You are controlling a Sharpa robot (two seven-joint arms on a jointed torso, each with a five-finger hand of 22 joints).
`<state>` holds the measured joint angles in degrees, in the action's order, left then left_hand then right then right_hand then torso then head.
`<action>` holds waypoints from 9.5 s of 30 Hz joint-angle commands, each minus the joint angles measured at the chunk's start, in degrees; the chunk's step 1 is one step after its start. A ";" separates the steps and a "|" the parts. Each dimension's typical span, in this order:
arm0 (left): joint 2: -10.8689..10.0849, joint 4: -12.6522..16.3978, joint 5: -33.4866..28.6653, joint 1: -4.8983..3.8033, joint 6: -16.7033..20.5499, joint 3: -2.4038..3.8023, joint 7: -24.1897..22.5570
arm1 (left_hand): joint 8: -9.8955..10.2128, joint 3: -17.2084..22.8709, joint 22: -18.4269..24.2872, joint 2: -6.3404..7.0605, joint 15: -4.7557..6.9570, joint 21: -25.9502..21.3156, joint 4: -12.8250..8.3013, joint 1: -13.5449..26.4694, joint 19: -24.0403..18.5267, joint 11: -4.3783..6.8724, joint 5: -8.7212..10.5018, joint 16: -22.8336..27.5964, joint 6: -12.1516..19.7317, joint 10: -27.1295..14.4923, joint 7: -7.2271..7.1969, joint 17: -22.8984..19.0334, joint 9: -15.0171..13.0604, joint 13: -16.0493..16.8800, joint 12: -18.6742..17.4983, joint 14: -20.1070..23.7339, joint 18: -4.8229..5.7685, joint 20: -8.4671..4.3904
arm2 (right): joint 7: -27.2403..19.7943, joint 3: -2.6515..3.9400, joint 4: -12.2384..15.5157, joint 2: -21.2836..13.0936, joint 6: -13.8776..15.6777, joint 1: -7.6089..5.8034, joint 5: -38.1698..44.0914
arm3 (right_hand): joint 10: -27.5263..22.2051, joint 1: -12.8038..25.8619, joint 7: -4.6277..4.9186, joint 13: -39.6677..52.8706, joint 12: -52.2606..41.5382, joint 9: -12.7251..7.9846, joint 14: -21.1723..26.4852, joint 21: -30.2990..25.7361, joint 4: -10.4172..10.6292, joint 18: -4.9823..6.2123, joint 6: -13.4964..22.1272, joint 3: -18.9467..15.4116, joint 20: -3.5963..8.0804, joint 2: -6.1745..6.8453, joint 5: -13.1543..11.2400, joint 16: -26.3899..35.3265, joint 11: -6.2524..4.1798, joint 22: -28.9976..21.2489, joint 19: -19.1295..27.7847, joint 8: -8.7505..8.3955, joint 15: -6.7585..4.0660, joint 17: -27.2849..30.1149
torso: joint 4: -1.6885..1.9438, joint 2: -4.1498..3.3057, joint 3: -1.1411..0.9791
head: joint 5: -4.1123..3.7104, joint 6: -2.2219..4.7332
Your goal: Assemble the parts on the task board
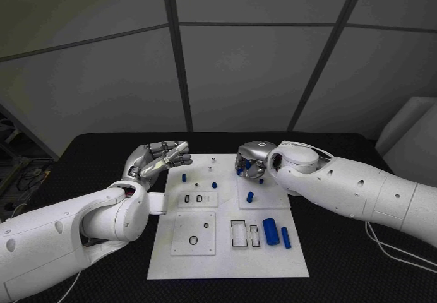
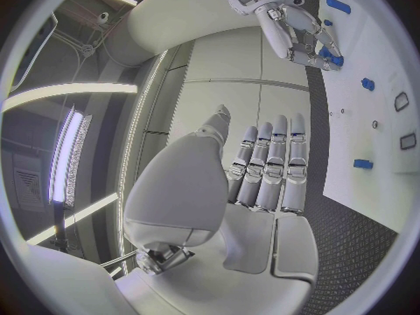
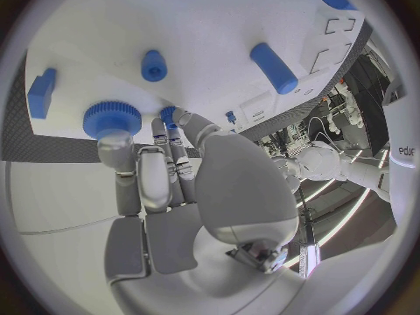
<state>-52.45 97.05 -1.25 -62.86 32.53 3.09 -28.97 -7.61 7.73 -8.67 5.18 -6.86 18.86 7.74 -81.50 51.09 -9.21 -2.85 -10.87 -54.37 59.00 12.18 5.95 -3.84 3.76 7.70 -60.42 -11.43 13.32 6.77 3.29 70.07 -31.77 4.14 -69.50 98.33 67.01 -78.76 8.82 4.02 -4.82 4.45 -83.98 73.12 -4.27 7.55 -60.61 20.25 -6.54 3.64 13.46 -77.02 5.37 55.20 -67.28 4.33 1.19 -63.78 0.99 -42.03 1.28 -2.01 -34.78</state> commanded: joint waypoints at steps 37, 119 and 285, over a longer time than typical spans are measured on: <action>0.20 0.13 0.57 -0.21 -1.34 0.07 0.34 | 0.81 0.00 0.20 -0.83 -0.45 -0.28 -0.56 0.60 0.62 -0.49 0.14 0.83 0.00 -0.27 0.27 -0.13 0.10 -0.10 -0.87 0.16 1.04 0.11 | -1.05 -0.02 -8.88 9.36 17.33 -0.10 -1.24 | 3.40 -1.24 -0.02 0.64 0.39 0.51 -2.11 3.23 -1.43 -1.47 -2.82 5.61 0.70 -0.25 -0.81 -1.61 -0.62 4.46 -2.18 0.65 -0.88 -1.38 | 0.40 -0.50 0.17 | 0.67 0.92; -0.43 0.32 0.57 -1.28 -2.35 0.05 1.21 | 1.27 -0.15 0.33 -0.95 -0.56 -0.40 -0.79 0.90 0.77 -0.61 0.14 1.36 0.16 -0.60 0.36 -0.22 0.11 -0.11 -1.42 0.33 1.06 0.16 | 4.48 0.28 2.11 -3.45 13.26 -1.89 -19.21 | 5.87 3.61 0.21 6.91 -16.70 -0.11 -1.77 3.77 2.05 -1.69 5.20 -1.19 0.27 6.10 2.31 -3.50 -1.50 5.91 -2.87 0.05 -1.53 -2.67 | -1.10 -0.02 -0.30 | 3.07 0.62; 1.27 -0.63 0.57 -1.28 -2.80 0.05 1.99 | 1.62 -0.01 0.49 -1.61 -0.59 -0.55 -1.15 0.91 0.94 -0.61 0.14 1.88 0.02 -0.55 0.34 -0.28 0.07 -0.07 -1.81 0.32 1.05 0.18 | 6.12 -2.25 -6.71 13.48 6.92 -1.92 -5.81 | -1.22 -3.29 2.40 54.37 -62.98 -1.06 -4.75 7.78 10.97 -3.42 18.83 -6.55 -1.28 4.07 1.24 -11.08 0.73 14.94 -9.17 1.58 0.52 -20.46 | -1.03 -0.27 -0.38 | 2.80 -0.59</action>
<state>-51.21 96.37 -1.16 -64.05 30.26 3.09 -26.78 -6.22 7.74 -8.26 4.21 -7.06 18.54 6.80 -80.53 51.69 -9.65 -2.85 -9.31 -54.36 58.56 12.18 5.74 -3.82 3.73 6.14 -60.21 -11.44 13.53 13.52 1.04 63.35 -18.37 11.90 -71.30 92.14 66.10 -81.96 11.16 58.48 -68.04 3.45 -83.93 80.93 6.37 4.89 -42.39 13.70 -7.48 7.02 14.96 -87.73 6.04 70.19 -76.60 6.12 1.24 -74.92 0.02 -42.29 0.91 0.76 -35.40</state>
